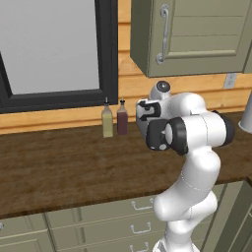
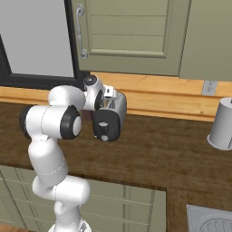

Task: Start the toaster. Once the lever pops up, take the bread to the plate on the dining counter.

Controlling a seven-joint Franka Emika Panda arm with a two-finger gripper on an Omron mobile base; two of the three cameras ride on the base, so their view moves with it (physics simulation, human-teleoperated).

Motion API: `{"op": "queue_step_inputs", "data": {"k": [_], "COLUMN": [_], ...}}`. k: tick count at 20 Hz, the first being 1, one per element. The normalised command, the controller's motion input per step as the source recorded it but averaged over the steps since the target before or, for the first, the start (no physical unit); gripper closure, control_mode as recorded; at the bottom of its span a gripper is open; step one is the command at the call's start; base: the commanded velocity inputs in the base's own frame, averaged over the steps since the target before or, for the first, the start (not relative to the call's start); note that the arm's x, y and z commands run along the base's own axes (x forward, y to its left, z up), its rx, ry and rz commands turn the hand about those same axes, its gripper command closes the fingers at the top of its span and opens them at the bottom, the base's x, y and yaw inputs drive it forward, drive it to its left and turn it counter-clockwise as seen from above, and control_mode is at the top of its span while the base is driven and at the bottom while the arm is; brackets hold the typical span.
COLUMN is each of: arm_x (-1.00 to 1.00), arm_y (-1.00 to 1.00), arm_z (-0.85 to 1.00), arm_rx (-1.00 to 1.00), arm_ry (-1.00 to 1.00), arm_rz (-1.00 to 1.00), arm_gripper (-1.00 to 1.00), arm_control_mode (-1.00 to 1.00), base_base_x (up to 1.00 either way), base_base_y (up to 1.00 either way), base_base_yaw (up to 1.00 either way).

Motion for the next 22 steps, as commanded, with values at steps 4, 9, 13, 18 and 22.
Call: {"op": "queue_step_inputs", "data": {"k": [4, 9, 13, 18, 22], "arm_x": [0.00, 0.00, -0.04, -0.19, -0.21], "arm_y": [-0.05, -0.07, -0.01, 0.00, 0.00], "arm_z": [-0.34, -0.27, -0.06, 0.00, 0.07], "arm_rx": [0.00, 0.00, 0.00, 0.00, 0.00], "arm_ry": [-0.03, -0.04, -0.09, -0.14, -0.08], "arm_rz": [0.00, 0.00, 0.00, 0.00, 0.00], "arm_gripper": [1.00, 1.00, 1.00, 1.00, 1.00], "arm_control_mode": [-1.00, -1.00, -1.00, -1.00, -1.00], "base_base_x": [0.00, 0.00, 0.00, 0.00, 0.00], "base_base_y": [0.00, 0.00, 0.00, 0.00, 0.00], "base_base_yaw": [0.00, 0.00, 0.00, 0.00, 0.00]}}
